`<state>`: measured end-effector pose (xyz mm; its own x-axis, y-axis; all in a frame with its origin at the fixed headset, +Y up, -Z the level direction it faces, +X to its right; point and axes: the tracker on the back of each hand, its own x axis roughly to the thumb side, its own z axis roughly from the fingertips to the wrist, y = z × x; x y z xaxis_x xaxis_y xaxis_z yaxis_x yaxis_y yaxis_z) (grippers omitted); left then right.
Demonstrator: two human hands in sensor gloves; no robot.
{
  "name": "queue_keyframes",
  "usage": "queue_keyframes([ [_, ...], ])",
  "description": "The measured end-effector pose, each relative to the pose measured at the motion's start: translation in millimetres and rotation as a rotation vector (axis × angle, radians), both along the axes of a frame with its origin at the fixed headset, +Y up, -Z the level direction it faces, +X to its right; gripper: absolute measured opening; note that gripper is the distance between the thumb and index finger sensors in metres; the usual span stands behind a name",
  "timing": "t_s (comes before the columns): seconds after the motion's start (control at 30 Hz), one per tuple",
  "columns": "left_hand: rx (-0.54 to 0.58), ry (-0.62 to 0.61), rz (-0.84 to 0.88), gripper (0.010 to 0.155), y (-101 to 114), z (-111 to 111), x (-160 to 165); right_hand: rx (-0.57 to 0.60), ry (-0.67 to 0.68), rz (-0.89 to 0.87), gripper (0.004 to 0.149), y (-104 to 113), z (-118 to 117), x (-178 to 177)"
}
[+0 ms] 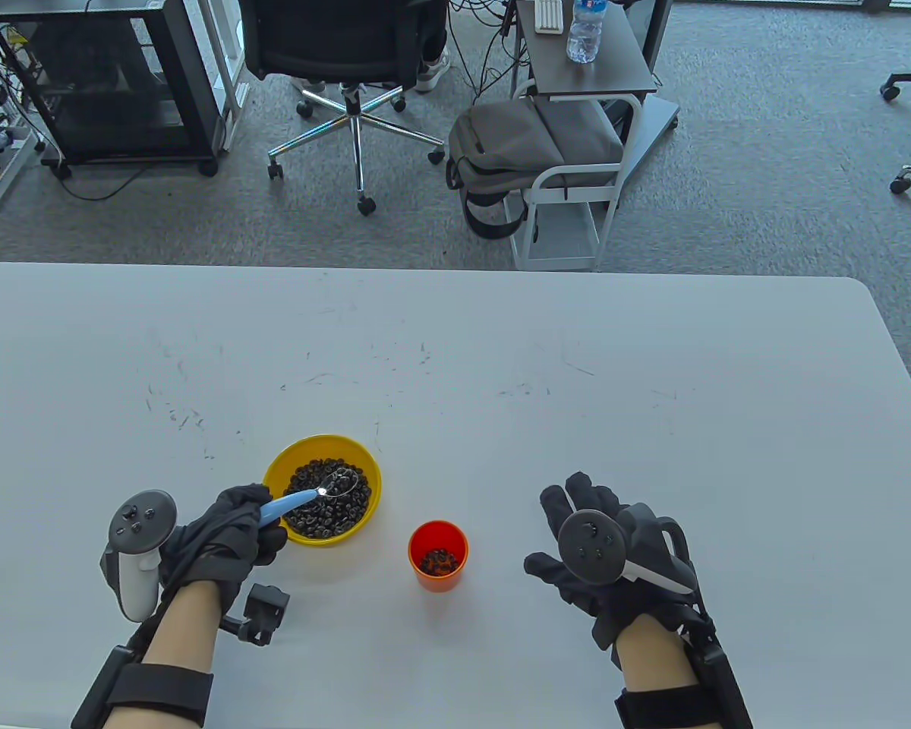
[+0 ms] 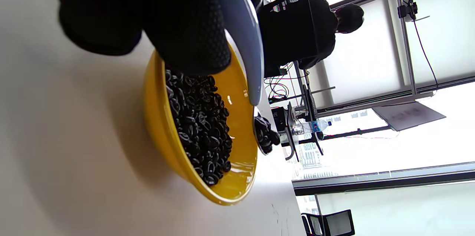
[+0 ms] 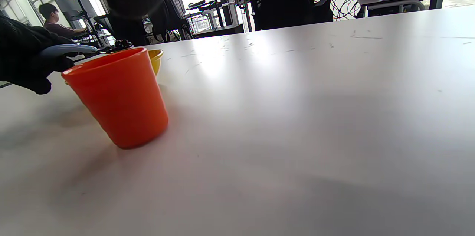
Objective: Scoop coffee beans into a cup using a baby spoon
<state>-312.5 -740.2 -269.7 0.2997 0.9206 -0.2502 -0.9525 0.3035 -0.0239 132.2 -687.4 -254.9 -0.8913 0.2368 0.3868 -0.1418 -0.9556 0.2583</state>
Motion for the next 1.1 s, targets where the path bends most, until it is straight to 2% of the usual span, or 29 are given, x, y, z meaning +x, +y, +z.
queue_keyframes([
  [0.4,0.066,-0.257,0.075,0.044,11.6,7.7,46.6,-0.004,0.003,0.003,0.083,0.0,0.0,-0.7],
  [0.73,0.138,-0.456,0.0,0.043,17.3,12.7,77.4,-0.005,0.006,0.004,0.083,-0.3,0.5,-1.4],
  [0.97,0.236,-0.448,-0.025,0.042,24.0,12.4,74.0,-0.006,0.009,0.005,0.083,-0.1,0.5,-2.1],
  [1.1,0.363,-0.328,-0.111,0.042,36.6,14.2,59.8,0.0,0.009,0.002,0.083,0.3,0.5,-1.9],
])
